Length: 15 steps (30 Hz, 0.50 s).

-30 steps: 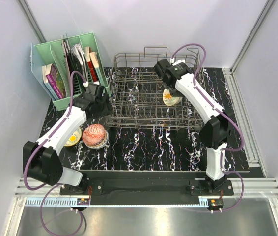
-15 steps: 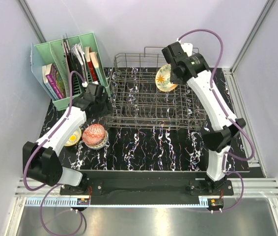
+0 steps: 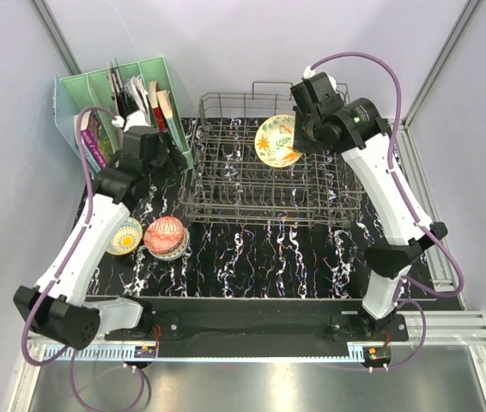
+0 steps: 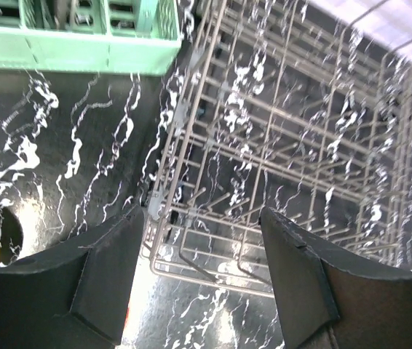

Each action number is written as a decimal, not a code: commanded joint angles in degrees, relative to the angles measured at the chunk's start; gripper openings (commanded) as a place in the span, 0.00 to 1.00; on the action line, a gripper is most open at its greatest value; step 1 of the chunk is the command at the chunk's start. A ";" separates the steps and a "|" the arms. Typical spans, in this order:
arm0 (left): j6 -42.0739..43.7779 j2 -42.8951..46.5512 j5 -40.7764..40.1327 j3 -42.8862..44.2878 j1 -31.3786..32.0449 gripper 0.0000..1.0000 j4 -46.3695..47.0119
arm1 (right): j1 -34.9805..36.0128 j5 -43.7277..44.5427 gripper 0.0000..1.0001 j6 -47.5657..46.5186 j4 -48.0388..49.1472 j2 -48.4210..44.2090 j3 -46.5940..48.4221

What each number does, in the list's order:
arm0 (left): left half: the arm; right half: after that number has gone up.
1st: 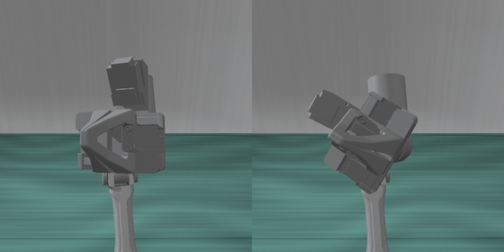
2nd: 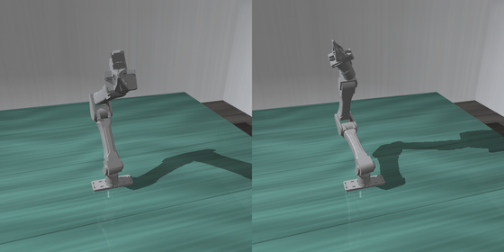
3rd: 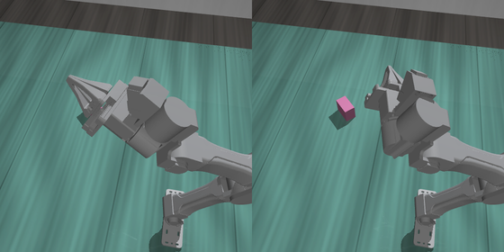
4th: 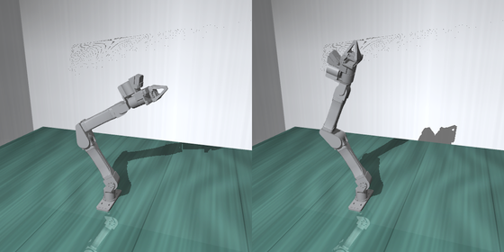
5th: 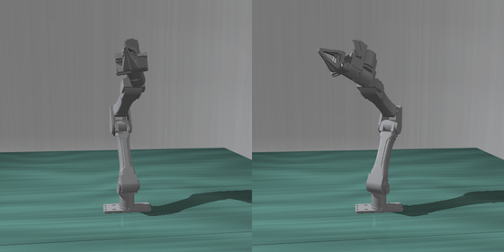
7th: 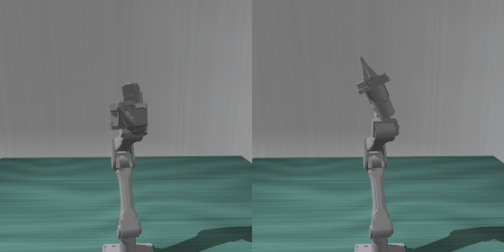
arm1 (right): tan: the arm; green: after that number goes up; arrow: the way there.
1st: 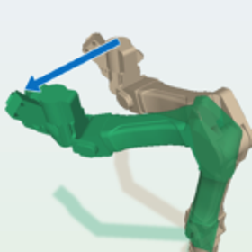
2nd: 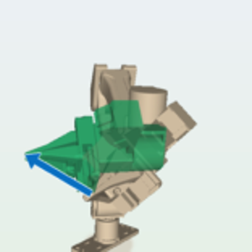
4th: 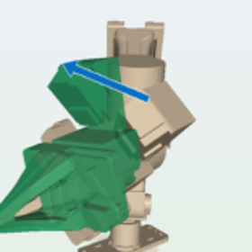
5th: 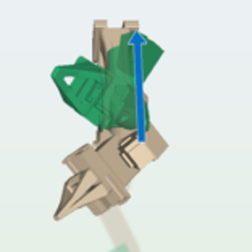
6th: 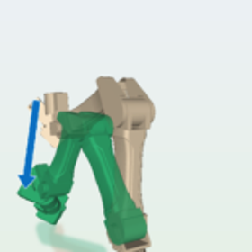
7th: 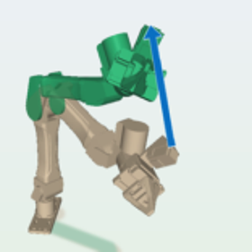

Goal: Unload the bowls from the dish rack

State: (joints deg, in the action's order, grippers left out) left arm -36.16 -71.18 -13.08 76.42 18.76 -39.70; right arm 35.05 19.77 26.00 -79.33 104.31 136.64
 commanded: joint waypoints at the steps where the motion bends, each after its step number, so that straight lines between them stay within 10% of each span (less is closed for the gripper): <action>1: -1.45 2.62 -4.49 2.94 -1.97 0.70 -0.46 | 1.51 -7.18 0.00 -1.74 -0.31 0.45 1.35; 15: -10.07 13.87 -17.76 0.05 -10.59 0.70 -16.18 | 9.07 -23.89 0.00 -4.29 5.06 20.92 21.30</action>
State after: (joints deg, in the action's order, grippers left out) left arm -42.96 -62.39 -25.12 77.58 9.19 -52.10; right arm 41.82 2.85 23.20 -77.82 123.13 153.42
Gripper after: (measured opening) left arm 0.697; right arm 0.092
